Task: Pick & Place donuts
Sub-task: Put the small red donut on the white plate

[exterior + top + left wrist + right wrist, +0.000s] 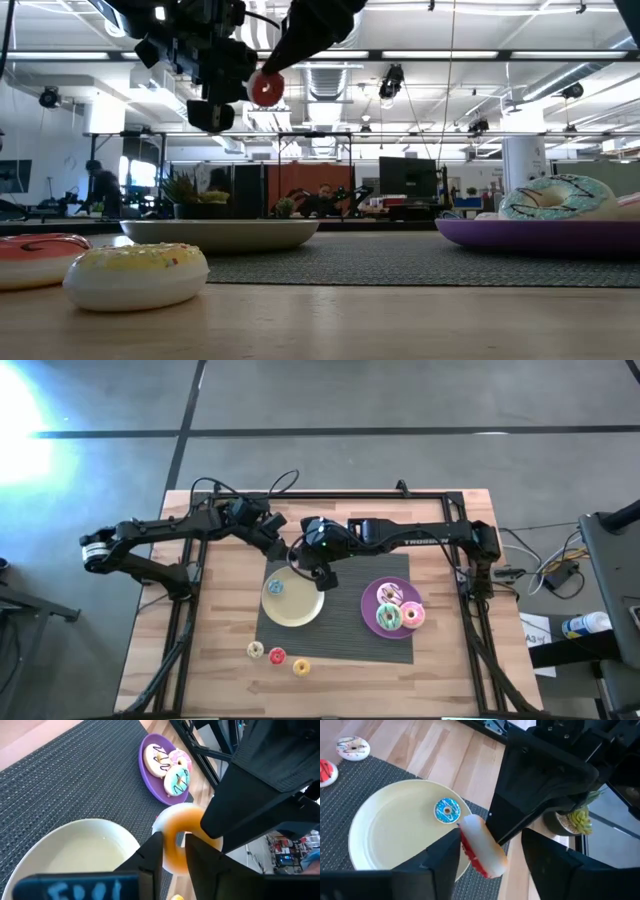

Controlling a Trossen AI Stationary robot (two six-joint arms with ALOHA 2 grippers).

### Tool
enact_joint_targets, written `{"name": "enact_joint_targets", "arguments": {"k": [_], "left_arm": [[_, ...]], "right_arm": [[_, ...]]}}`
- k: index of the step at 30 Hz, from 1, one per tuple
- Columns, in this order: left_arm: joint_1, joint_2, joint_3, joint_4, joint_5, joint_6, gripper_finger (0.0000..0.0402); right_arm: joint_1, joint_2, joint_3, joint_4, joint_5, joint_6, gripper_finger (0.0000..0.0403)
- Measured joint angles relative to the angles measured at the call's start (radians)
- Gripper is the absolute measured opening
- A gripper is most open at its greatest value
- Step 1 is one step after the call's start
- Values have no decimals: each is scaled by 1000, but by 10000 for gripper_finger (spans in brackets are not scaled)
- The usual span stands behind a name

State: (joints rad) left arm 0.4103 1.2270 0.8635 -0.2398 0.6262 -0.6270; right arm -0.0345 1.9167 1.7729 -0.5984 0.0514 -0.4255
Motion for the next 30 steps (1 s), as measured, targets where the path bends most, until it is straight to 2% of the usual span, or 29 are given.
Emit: {"name": "enact_joint_targets", "arguments": {"k": [14, 19, 22, 25, 30], "left_arm": [[-3, 0, 0, -5, 10, -4, 60], [-1, 0, 0, -21, -32, 23, 60], [2, -5, 0, -37, -115, 54, 60], [-4, -26, 3, -42, -224, 111, 60], [-75, -114, 10, -48, -438, 185, 60]], "right_arm": [[-9, 49, 0, -67, 1, 65, 22], [-14, 44, 4, -129, -23, 132, 10], [-32, 39, 6, -193, -106, 232, 10], [-71, 39, -6, -198, -238, 401, 9], [-153, 48, -75, -103, -483, 723, 9]]}}
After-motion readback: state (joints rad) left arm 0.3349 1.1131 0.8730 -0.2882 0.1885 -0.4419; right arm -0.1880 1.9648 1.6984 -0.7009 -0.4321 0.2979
